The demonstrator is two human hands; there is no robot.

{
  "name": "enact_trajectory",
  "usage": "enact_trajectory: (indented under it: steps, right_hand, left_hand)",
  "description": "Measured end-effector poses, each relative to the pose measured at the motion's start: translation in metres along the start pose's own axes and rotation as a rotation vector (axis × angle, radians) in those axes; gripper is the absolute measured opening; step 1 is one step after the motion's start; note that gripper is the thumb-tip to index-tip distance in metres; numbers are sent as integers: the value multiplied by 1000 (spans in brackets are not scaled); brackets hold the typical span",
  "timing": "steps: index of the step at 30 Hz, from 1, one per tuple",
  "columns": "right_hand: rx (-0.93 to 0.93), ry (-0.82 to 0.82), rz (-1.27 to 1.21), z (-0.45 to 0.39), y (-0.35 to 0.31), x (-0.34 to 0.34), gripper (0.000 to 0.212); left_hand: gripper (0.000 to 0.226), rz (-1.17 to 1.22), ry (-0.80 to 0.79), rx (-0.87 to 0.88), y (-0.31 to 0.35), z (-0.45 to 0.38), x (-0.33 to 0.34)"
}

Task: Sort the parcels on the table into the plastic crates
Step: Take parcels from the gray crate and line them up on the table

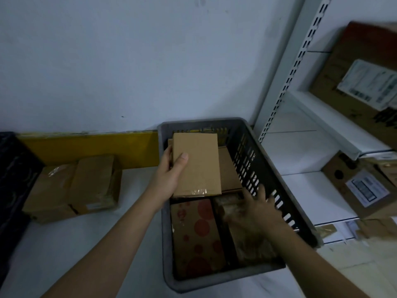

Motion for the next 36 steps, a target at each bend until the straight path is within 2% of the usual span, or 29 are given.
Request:
enact_trajectory:
  steps: [2,4,7,10,15,18,22,28,36]
  right_hand:
    - [47,-95,41,12,-2,21,147]
    - [55,-119,61,13,-1,33,155]
    - [17,-110,60,10,-1,28,150]
    - [-51,36,23,11,-7,-7,135]
    - [-151,367,-250,-3,-28,-90,109]
    - [-223,453,-371,-9,-53,-127,95]
    - [-310,556,-435,0,-107,-151,98]
    - [-397,564,-499,24,-228,-148,106]
    - [-360,463,-360,12,-370,-62,103]
  left_hand:
    - [68,4,26,7,1,0,3]
    - [68,32,73,-6,0,0,2]
    - [64,53,135,-54,0,2,-3]
    - [56,66,195,-73,4,4,-11]
    - [59,48,327,-66,16,2,-40]
    - [52,48,427,-63,24,1,-71]
    - [34,57,531,-55,32,1,-126]
    - [50,-19,665,-36,2,14,-247]
    - [62,-58,628,-244,-80,35,-372]
Point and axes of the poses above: each hand's wrist, its own z-axis away from the middle knuckle, its own x-axis out of the palm, y = z × x, the point moved 4 cm from there along -z, towards the middle knuckle, and after that the axes turned 13 degrees about y, right-handed, at the moved point
